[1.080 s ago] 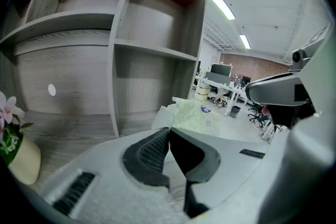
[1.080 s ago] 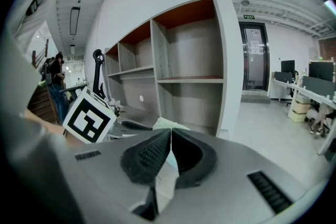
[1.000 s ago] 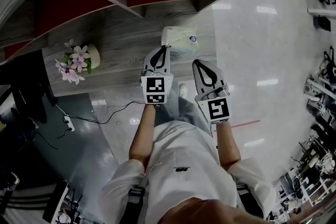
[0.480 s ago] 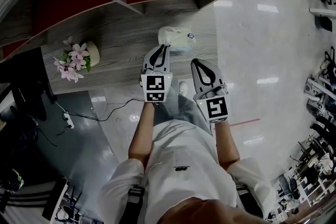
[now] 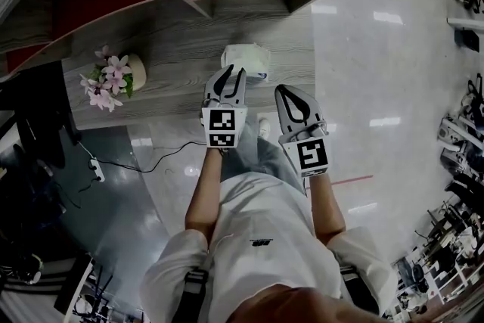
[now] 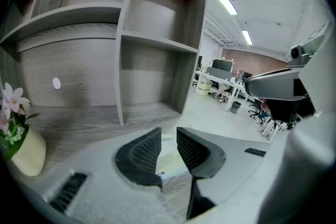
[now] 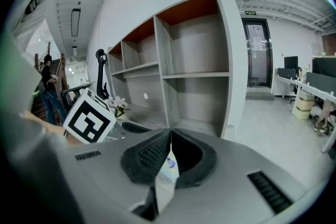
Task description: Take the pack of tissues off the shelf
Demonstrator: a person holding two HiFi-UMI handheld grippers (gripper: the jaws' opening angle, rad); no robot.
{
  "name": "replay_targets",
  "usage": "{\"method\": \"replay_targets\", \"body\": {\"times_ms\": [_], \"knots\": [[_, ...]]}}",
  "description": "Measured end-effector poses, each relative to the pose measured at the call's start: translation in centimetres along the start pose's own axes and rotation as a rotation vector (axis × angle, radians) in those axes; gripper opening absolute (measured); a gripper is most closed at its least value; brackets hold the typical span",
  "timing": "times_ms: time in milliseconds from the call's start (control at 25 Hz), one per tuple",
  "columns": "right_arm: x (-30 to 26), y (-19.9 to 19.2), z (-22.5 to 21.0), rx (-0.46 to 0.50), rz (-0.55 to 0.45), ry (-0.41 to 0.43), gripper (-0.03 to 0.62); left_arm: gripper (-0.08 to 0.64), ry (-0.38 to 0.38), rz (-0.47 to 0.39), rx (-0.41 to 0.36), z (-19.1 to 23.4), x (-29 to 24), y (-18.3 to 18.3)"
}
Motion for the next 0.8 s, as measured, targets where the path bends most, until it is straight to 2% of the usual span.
{"method": "replay_targets", "body": {"times_ms": [480,800], "knots": [[0.6,0.1,0.6,0.007,-0.032,0.005,0.025,0.095,0.023,-0.048,-0.007,-0.3,2.8,0.8],[0.4,-0.8,0.9,0.004,-0.016,0.013,0.025,0.095,0.030,-0.059,-0.012,-0.8,3.9,1.1]]}}
Point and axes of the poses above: the fingertips, and each gripper's own axes: x backward along the fingers, z to its left, y out of its top, the point moved 6 cm from there along x, backward along the fingers, and after that the axes turned 5 degrees about -y, right-handed, at the moved point
